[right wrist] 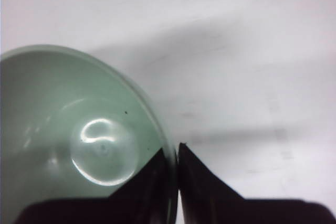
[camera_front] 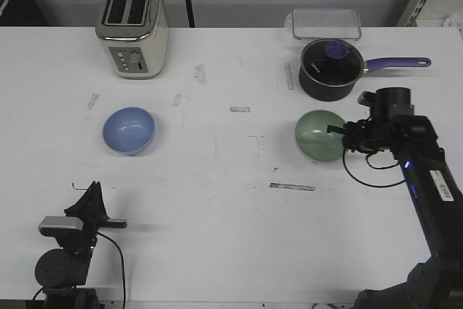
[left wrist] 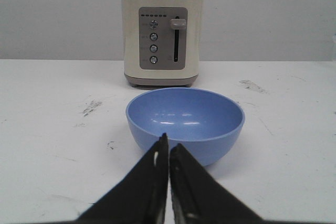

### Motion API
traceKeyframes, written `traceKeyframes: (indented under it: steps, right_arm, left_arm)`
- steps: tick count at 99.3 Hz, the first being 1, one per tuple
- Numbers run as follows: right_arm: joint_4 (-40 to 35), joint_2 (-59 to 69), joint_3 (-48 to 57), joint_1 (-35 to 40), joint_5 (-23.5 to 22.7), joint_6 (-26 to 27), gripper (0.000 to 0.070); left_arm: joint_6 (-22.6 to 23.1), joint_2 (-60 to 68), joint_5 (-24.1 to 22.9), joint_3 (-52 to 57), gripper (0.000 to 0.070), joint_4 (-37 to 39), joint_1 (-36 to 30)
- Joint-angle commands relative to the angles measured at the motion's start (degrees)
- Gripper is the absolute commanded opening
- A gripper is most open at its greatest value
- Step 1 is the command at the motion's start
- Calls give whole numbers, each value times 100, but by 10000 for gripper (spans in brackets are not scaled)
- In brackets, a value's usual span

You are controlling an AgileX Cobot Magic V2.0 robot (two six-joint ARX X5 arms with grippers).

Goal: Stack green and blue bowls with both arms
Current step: 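Slide the green bowl with the right gripper toward the table center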

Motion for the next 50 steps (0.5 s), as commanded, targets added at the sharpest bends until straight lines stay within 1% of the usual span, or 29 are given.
traceKeyframes:
  steps: [1,8,22,31,50]
  right_arm:
    - [107,109,68,424,28,645,7]
    - [247,122,61,901,76,1047,6]
    - [544,205,61,1858,520,1626,6]
    - [680,374,61,2371,732,1864,6]
    - [874,761,61,3086,769,2203,6]
  left_arm:
    - [4,-11,-9,-125,2,72,11]
    - [4,-11,-9,-125,2,70,11]
    - [4,-11,-9,-125,2,70,11]
    - [4,-11,-9,-125,2,70,11]
    - [4,-11,-9,-125,2,70,11]
